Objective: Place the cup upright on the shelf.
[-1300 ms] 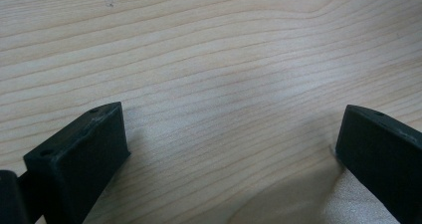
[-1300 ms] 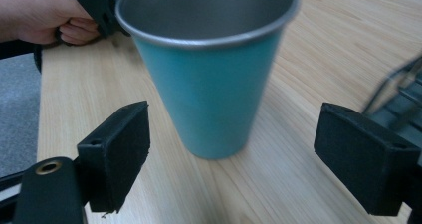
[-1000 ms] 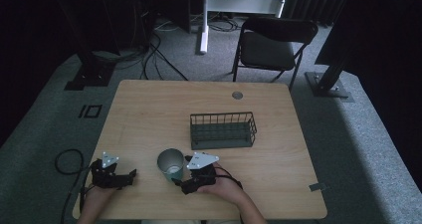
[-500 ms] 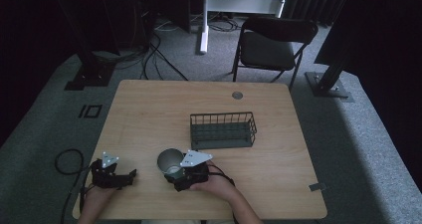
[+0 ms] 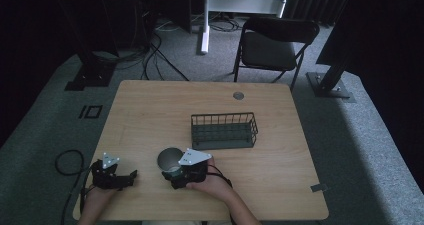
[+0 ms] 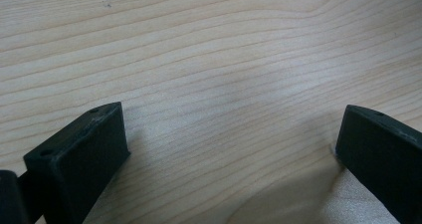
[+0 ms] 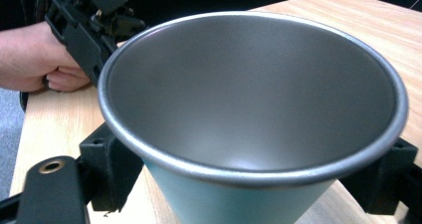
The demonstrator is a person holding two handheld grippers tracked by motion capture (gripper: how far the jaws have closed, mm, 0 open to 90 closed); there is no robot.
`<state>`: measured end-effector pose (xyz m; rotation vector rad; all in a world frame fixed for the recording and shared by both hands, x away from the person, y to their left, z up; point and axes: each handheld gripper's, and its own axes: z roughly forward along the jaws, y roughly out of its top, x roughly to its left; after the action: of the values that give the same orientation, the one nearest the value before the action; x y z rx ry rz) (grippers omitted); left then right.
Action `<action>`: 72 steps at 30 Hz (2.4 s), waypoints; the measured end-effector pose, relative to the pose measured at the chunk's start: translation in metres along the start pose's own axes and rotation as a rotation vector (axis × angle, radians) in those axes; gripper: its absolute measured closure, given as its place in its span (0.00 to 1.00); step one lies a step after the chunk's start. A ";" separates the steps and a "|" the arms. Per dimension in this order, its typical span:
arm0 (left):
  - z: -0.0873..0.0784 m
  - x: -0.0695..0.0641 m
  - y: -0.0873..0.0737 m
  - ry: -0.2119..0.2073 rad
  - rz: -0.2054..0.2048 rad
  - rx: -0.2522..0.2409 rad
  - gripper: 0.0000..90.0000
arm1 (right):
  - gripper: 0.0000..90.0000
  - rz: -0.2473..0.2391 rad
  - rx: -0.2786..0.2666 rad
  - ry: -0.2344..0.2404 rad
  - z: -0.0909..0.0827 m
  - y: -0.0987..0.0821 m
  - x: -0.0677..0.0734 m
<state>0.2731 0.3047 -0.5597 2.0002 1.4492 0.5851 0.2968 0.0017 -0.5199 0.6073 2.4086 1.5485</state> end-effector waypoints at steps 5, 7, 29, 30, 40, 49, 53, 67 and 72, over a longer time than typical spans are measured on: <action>0.000 0.000 0.000 0.000 -0.001 -0.001 0.01 | 0.17 0.015 -0.016 -0.016 -0.008 0.010 -0.003; 0.000 0.000 0.000 0.000 -0.001 -0.001 0.01 | 0.17 0.023 -0.027 -0.016 -0.011 0.014 -0.004; 0.000 0.000 0.000 0.001 -0.003 -0.002 0.01 | 0.17 0.031 -0.122 -0.110 -0.060 0.053 -0.028; 0.000 0.000 0.000 0.002 -0.003 -0.001 0.01 | 0.17 0.024 -0.126 -0.119 -0.062 0.055 -0.030; 0.000 0.000 0.000 0.002 -0.003 0.000 0.01 | 0.17 0.041 -0.166 -0.194 -0.086 0.072 -0.048; 0.000 0.000 0.000 0.003 -0.004 -0.001 0.01 | 0.17 0.096 -0.210 -0.320 -0.104 0.076 -0.076; 0.000 0.000 0.000 0.002 -0.004 0.000 0.01 | 0.17 0.123 -0.214 -0.382 -0.108 0.075 -0.088; 0.000 0.000 0.000 0.002 -0.005 -0.001 0.01 | 0.17 0.202 -0.214 -0.643 -0.117 0.055 -0.127; 0.000 0.000 0.000 0.002 -0.003 0.000 0.01 | 0.17 0.231 -0.185 -0.714 -0.114 0.042 -0.137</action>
<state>0.2730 0.3044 -0.5597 1.9974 1.4531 0.5864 0.3837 -0.1377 -0.4395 1.1874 1.6884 1.3020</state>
